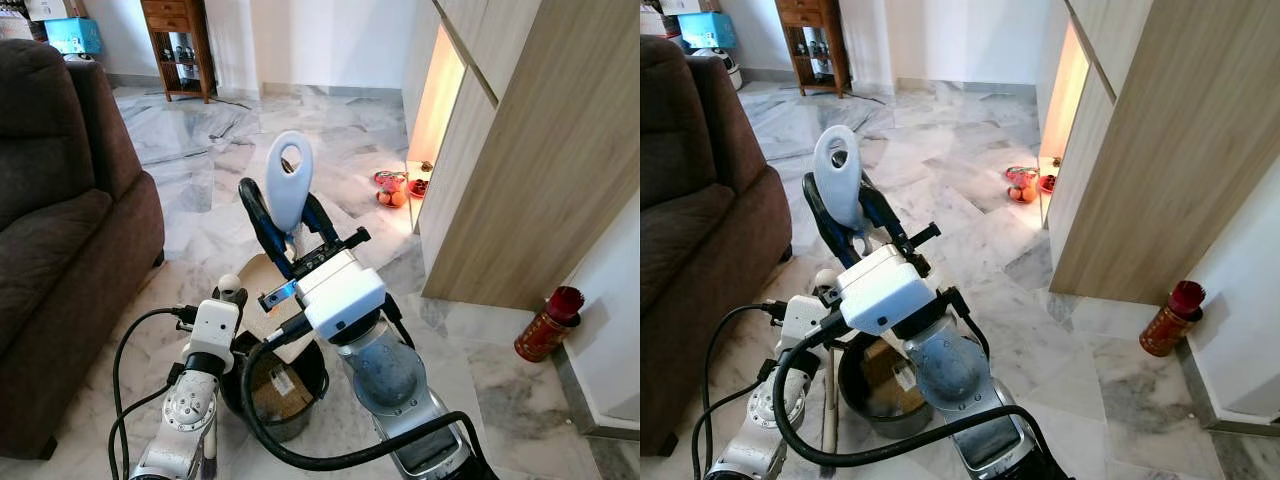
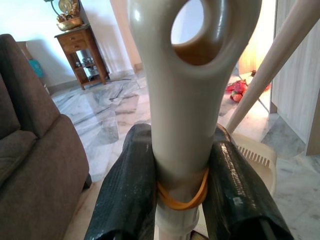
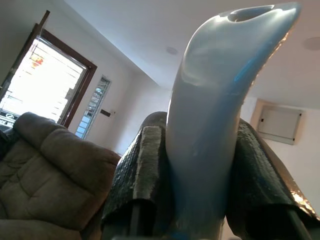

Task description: Sweep floor

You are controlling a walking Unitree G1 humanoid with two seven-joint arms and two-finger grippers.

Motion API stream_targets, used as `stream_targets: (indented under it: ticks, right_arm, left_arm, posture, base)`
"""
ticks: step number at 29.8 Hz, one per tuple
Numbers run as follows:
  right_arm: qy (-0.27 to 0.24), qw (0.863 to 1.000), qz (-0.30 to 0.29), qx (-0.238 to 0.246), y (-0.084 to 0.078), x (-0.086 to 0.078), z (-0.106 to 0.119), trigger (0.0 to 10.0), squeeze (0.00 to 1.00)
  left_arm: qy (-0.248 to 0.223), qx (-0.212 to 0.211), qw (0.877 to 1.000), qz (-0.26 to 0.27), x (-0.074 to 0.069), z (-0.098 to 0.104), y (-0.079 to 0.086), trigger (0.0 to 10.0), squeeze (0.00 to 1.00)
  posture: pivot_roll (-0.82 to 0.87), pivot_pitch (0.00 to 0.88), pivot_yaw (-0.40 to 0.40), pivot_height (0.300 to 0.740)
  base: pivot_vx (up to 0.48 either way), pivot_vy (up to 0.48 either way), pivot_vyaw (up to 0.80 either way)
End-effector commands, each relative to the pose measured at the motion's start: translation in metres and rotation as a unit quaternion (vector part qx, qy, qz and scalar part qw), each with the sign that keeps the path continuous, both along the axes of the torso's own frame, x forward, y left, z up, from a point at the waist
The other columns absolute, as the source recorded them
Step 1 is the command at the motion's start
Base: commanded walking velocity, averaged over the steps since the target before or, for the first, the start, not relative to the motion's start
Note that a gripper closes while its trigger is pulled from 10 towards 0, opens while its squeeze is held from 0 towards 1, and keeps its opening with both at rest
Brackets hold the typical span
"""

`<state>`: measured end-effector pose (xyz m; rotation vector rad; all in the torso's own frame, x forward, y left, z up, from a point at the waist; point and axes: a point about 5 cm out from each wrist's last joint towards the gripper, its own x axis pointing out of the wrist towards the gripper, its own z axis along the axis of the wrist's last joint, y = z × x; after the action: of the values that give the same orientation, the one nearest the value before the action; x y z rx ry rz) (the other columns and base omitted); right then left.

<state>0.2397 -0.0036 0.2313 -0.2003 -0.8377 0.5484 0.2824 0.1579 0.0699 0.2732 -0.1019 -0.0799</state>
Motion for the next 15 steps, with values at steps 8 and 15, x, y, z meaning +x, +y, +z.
stream_targets:
  ticks: [8,15]
  right_arm:
    - [-0.042,0.994,-0.096,0.011,-0.031,0.028,0.018,10.0,0.0]
    - [-0.025,0.983,-0.18,-0.003,-0.063,0.051,0.01,10.0,0.0]
  left_arm:
    - [-0.022,0.011,1.0,-0.009,0.004,0.008,-0.003,10.0,0.0]
    - [-0.021,0.012,1.0,-0.006,0.003,0.007,-0.002,10.0,0.0]
  posture:
    - [0.1,0.0,-0.017,0.74]
    - [0.1,0.0,-0.017,0.74]
  base:
    - [0.0,0.0,0.0]
    - [0.0,0.0,0.0]
